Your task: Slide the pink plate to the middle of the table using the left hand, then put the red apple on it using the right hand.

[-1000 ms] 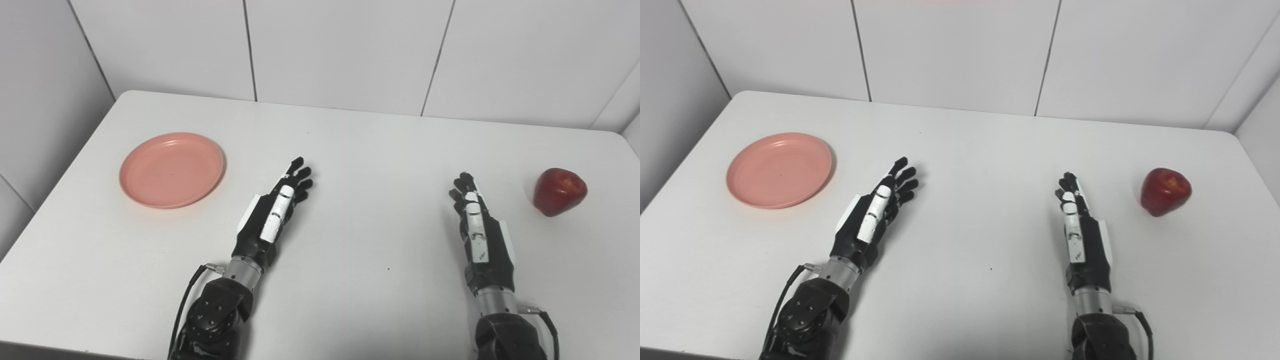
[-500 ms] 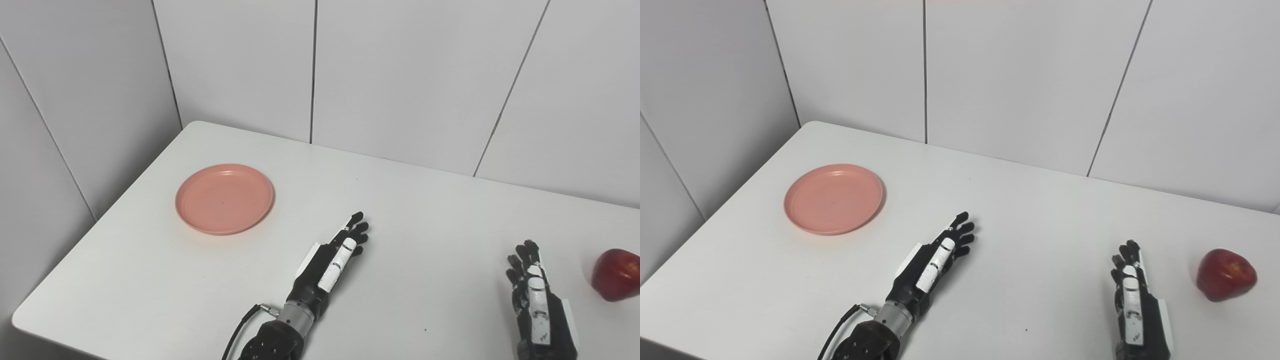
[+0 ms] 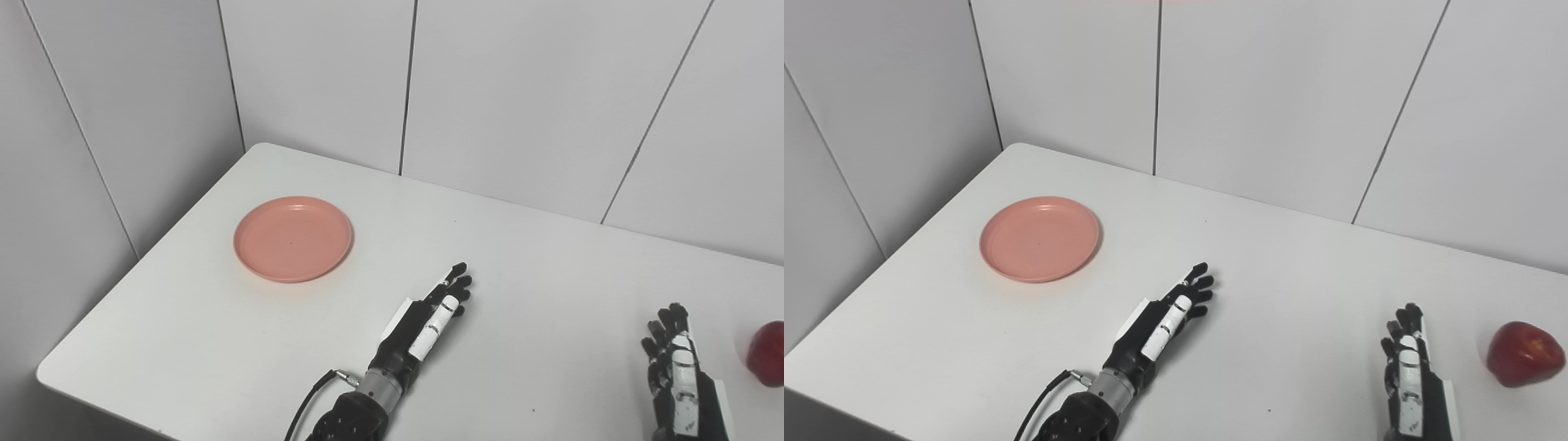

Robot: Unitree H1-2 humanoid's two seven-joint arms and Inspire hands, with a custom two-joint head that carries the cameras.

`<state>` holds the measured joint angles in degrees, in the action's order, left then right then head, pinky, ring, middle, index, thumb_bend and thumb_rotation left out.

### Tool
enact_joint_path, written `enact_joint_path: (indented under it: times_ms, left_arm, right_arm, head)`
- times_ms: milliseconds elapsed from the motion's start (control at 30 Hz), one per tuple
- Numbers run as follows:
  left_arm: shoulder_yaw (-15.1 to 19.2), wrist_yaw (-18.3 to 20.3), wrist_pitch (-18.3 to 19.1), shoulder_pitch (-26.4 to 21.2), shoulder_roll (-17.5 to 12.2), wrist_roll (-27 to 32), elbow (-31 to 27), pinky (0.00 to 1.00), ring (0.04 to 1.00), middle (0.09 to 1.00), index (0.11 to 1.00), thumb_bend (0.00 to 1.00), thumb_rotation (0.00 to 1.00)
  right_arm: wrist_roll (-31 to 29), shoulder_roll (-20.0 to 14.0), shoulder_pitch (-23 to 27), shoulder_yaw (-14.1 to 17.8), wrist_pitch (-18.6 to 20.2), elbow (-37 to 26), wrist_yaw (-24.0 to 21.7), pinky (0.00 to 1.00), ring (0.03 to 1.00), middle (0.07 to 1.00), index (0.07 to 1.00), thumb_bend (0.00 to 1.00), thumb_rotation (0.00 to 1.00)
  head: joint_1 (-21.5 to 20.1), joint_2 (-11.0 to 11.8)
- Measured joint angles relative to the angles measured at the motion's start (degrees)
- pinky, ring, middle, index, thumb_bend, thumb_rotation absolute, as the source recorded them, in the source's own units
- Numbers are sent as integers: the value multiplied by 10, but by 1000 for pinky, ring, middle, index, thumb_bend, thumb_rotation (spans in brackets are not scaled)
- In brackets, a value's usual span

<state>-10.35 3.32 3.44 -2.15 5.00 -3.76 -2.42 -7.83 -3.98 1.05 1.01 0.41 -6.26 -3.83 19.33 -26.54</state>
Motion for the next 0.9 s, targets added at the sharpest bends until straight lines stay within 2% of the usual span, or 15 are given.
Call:
enact_joint_path:
  times_ms: [100,367,700,900]
  left_arm:
    - [3,0,0,0,0,0,-4,919,939,956,949,472,1000]
    - [25,0,3,-8,-3,10,-16,972,944,956,950,475,1000]
    - [51,0,12,-38,-24,13,-68,932,922,940,932,496,1000]
    - [55,1,24,-46,-36,12,-83,917,914,936,926,491,1000]
  right_arm:
    - [0,1,0,0,0,-3,0,1000,1000,995,1000,49,1000]
    - [5,8,0,-2,5,-6,3,1000,1000,997,1000,33,1000]
    - [8,12,0,-2,6,-7,5,1000,1000,995,1000,23,1000]
    - [10,11,0,-2,6,-6,5,1000,999,992,1000,28,1000]
  head:
    - [2,-1]
    - [7,-1]
    - [15,2]
    - [18,4]
